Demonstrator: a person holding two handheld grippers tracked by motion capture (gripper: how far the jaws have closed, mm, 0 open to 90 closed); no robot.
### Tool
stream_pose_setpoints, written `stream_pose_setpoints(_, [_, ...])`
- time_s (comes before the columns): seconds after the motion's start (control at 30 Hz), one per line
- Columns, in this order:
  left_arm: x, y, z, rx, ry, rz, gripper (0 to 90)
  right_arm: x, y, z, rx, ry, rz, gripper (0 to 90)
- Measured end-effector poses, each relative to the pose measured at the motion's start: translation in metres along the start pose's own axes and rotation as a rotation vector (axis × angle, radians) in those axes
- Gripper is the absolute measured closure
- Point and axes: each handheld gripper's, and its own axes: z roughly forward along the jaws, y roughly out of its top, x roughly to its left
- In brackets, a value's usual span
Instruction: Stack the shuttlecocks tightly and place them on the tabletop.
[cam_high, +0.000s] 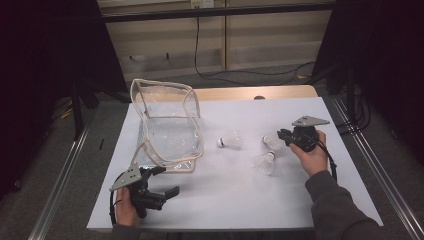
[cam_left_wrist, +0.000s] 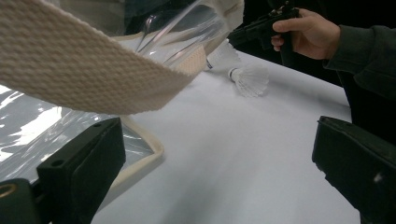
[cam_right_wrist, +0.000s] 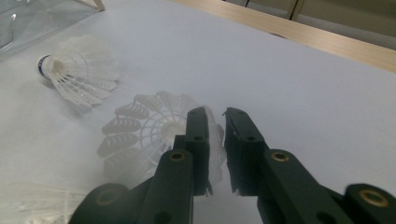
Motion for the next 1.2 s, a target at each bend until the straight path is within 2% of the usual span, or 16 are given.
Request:
stream_pose_setpoints(0.13, [0.0001,0.0000,-0.0001,0.000,0.003,0.000,2.8,-0.0031,-0.0003,-0.0013,-0.001,-0.020,0.002,76.5])
stream_pose_setpoints(0.23, [0.0000,0.0000,0.0001,0.000,0.002,0.001,2.8,-0.0050,-0.0006,-0.0022,0.001,-0.038,0.012,71.5])
stream_pose_setpoints(0.43, [0.0000,0.0000,0.0002,0.000,0.002,0.000,2.8,-0.0067,-0.0010,-0.0040,0.007,-0.050,0.020,67.6])
stream_pose_setpoints(0.47, [0.0001,0.0000,0.0001,0.001,0.003,0.001,2.8,-0.0069,-0.0010,-0.0044,0.004,-0.057,0.021,68.5])
stream_pose_setpoints(0.6, [0.0000,0.0000,0.0001,0.001,0.004,0.000,2.8,-0.0067,-0.0015,-0.0048,0.018,-0.024,0.022,83.8])
stream_pose_setpoints(0.7, [0.0000,0.0000,0.0000,0.001,0.004,0.001,2.8,-0.0052,-0.0024,-0.0037,0.032,-0.011,0.023,90.0])
stream_pose_setpoints(1.2, [0.0001,0.0002,-0.0007,0.000,0.005,0.002,2.8,-0.0056,-0.0061,-0.0005,0.041,-0.021,0.024,90.0])
